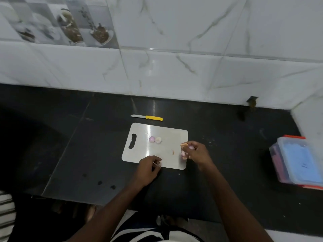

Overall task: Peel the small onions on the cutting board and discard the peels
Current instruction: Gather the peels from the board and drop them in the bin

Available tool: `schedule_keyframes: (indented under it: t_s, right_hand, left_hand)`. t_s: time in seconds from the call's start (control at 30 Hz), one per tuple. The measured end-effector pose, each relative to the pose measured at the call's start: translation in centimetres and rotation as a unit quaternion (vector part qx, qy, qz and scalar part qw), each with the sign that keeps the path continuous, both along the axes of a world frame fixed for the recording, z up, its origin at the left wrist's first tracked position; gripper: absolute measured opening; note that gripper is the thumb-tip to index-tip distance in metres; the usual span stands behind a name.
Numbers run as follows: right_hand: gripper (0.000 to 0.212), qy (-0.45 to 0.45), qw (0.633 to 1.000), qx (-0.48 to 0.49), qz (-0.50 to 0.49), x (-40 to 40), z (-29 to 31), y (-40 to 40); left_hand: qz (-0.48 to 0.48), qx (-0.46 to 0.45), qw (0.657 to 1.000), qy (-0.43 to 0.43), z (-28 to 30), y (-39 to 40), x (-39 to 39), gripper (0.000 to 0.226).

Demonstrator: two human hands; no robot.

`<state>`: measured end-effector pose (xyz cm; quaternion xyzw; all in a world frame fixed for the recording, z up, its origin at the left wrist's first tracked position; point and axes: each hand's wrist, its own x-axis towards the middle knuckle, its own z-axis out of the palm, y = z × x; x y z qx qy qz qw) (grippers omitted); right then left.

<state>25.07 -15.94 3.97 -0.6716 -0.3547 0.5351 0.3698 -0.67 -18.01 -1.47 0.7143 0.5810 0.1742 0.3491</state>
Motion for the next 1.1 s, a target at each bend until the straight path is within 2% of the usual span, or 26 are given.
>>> schedule_keyframes:
  t_s: [0.1, 0.17, 0.3, 0.33, 0.47, 0.7, 0.77, 0.83, 0.9, 1.03, 1.1]
  right_hand:
    - [0.008, 0.029, 0.998, -0.029, -0.053, 0.3, 1.2, -1.8]
    - [0.007, 0.037, 0.994, -0.050, -0.088, 0.4, 1.5, -3.5]
    - [0.010, 0.043, 0.988, -0.076, -0.124, 0.2, 1.6, -6.6]
    - [0.010, 0.043, 0.987, -0.078, -0.132, 0.0, 1.6, -7.1]
    - [0.012, 0.051, 0.982, -0.070, -0.167, -1.3, 1.1, -8.6]
    - [0.016, 0.093, 0.967, -0.039, -0.233, -3.6, 1.0, -10.7]
    - [0.017, 0.107, 0.960, -0.037, -0.255, -3.8, 1.0, -11.2]
    - [0.017, 0.127, 0.952, -0.033, -0.275, -3.9, 0.9, -11.7]
    - [0.017, 0.144, 0.944, -0.029, -0.295, -3.8, 0.8, -12.2]
    - [0.013, 0.178, 0.926, -0.005, -0.333, -3.7, 0.9, -13.2]
    - [0.012, 0.194, 0.918, 0.015, -0.345, -3.7, 1.2, -13.9]
  left_hand:
    - [-0.045, 0.012, 0.999, -0.002, 0.7, 2.8, 1.3, 0.033]
    - [-0.125, 0.040, 0.991, 0.007, 1.2, 4.9, 2.3, 0.047]
    - [-0.299, 0.098, 0.942, 0.116, 0.8, 9.3, 4.6, 0.074]
    - [-0.329, 0.105, 0.928, 0.138, 0.5, 10.2, 5.0, 0.071]
    - [-0.423, 0.145, 0.871, 0.200, -0.6, 11.7, 4.9, 0.030]
    - [-0.371, 0.227, 0.885, 0.163, -4.4, 11.7, 4.1, 0.014]
    - [-0.324, 0.181, 0.923, 0.101, -3.0, 10.7, 4.3, 0.003]
    - [-0.244, 0.095, 0.965, 0.018, -1.1, 9.5, 4.2, 0.005]
    - [-0.168, 0.010, 0.984, -0.057, 0.2, 8.0, 4.5, 0.007]
    - [-0.124, -0.158, 0.971, -0.131, 1.3, 4.4, 6.5, 0.009]
    - [-0.117, -0.286, 0.930, -0.197, 1.8, 1.5, 8.5, 0.010]
